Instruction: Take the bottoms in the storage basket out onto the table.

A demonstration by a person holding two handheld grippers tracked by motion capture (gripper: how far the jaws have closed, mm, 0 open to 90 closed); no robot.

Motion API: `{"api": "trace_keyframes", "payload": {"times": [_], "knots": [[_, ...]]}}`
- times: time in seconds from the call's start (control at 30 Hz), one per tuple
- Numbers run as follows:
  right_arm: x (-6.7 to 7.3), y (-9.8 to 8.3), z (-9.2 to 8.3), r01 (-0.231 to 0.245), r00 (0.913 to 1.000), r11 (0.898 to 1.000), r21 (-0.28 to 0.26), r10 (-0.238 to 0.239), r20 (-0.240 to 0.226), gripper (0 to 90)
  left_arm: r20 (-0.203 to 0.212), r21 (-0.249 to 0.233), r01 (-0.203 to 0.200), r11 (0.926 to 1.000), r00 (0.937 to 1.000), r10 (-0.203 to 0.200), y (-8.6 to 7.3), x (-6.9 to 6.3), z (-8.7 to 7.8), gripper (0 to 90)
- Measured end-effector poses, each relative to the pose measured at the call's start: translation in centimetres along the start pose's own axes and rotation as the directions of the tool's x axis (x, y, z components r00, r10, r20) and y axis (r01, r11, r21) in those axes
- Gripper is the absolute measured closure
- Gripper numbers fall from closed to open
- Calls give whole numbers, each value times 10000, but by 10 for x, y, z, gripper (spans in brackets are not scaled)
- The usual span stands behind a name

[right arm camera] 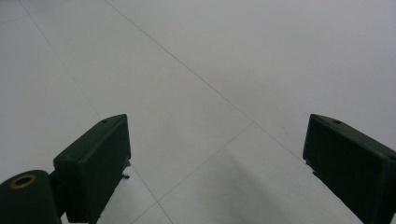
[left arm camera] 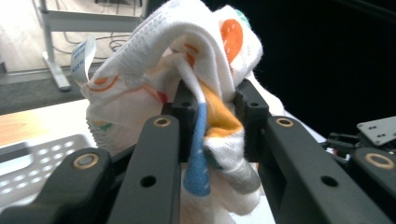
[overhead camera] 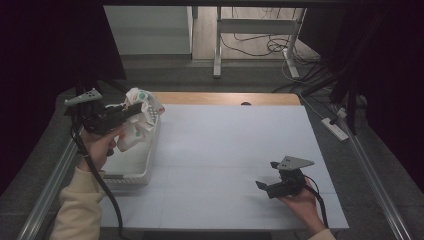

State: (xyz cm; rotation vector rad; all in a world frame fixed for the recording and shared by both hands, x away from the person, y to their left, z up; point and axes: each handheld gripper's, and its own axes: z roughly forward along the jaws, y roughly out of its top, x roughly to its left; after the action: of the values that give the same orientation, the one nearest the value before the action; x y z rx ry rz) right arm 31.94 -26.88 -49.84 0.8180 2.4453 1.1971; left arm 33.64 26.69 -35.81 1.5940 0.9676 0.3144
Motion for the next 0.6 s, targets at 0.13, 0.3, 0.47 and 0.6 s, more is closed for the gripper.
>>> {"api": "trace_keyframes", "payload": {"times": [0.13,0.3,0.47,0.6], "knots": [[0,0,0,11,10000,10000,-3,-11,0,76,174,114,-129,9999,9998,127,0,-6,6,745],[0,0,0,11,10000,10000,-1,-11,1,76,337,192,-264,9995,9991,257,-1,-13,12,744],[0,0,-1,-1,10000,10000,10,1,17,76,411,197,-309,9993,9987,301,-1,-15,13,744],[0,0,0,12,10000,10000,-1,-12,8,76,736,34,-251,9997,9970,248,0,-18,13,744]]}}
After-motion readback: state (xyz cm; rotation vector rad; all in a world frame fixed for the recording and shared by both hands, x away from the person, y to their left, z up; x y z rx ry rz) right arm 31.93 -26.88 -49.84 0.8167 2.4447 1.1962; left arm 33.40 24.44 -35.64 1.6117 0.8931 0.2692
